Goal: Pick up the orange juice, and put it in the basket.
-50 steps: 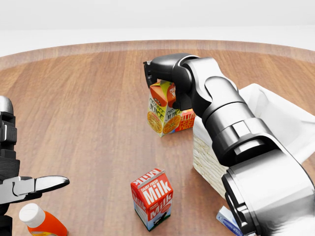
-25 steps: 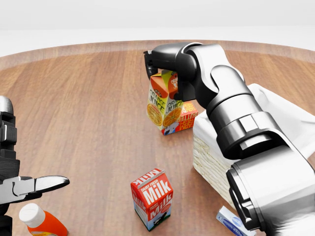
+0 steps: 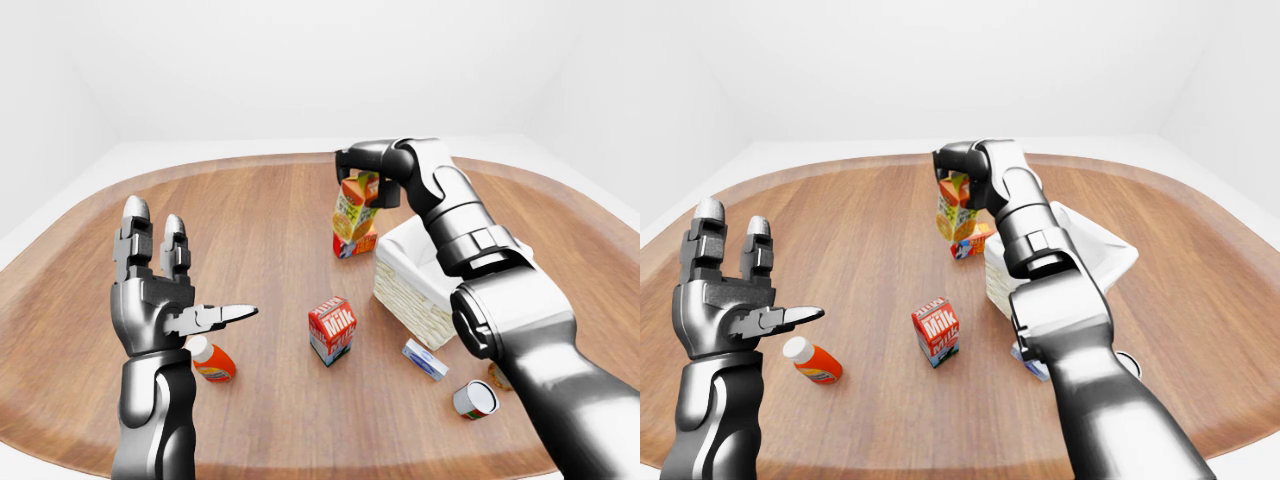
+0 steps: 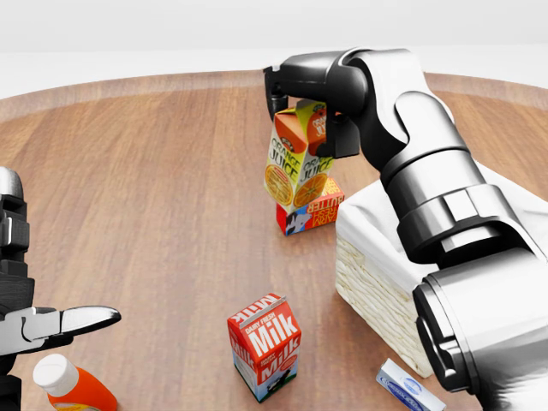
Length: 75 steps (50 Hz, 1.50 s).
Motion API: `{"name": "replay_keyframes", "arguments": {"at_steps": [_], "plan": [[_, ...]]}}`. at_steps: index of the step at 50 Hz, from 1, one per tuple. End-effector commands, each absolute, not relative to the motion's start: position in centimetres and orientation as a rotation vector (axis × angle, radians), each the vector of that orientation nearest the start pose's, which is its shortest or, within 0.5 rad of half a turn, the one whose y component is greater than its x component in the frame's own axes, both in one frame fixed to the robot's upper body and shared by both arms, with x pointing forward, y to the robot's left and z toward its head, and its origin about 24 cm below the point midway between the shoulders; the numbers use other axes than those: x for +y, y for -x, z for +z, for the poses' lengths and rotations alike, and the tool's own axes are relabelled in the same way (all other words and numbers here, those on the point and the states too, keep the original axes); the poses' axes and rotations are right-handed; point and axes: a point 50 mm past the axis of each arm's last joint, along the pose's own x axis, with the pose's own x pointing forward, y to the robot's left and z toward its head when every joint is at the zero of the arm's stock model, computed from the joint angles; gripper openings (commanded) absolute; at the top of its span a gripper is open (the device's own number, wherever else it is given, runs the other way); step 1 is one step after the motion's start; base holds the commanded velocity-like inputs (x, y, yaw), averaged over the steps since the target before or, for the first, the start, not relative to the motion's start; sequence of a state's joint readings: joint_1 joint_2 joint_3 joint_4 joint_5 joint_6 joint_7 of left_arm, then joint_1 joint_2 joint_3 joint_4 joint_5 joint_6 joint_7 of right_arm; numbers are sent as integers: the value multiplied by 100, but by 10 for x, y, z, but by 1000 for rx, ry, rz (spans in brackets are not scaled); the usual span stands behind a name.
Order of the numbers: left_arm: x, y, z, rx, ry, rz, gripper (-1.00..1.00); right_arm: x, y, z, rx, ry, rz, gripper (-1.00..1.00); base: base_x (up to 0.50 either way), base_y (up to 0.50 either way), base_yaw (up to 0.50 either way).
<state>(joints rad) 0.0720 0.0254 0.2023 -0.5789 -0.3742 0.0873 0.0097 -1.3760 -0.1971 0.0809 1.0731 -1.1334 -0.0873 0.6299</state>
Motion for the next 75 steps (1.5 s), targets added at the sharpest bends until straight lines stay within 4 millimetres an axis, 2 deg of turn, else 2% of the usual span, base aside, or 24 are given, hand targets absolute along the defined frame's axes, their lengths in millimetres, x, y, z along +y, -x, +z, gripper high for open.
{"name": "replay_keyframes", "arguments": {"at_steps": [1, 19, 34, 48, 75], "plan": [[197, -213, 151, -452, 275, 104, 100, -101, -419, 264, 32, 1509, 495, -100, 0, 0, 0], [197, -213, 151, -452, 275, 104, 100, -115, -413, 290, -54, 1481, 415, -100, 0, 0, 0], [197, -213, 151, -452, 275, 104, 100, -136, -409, 292, -70, 1459, 357, -100, 0, 0, 0], [197, -213, 151, -452, 275, 104, 100, -154, -402, 284, -83, 1444, 319, -100, 0, 0, 0], [197, -213, 151, -452, 275, 104, 100, -189, -389, 282, -82, 1429, 234, -100, 0, 0, 0]]}}
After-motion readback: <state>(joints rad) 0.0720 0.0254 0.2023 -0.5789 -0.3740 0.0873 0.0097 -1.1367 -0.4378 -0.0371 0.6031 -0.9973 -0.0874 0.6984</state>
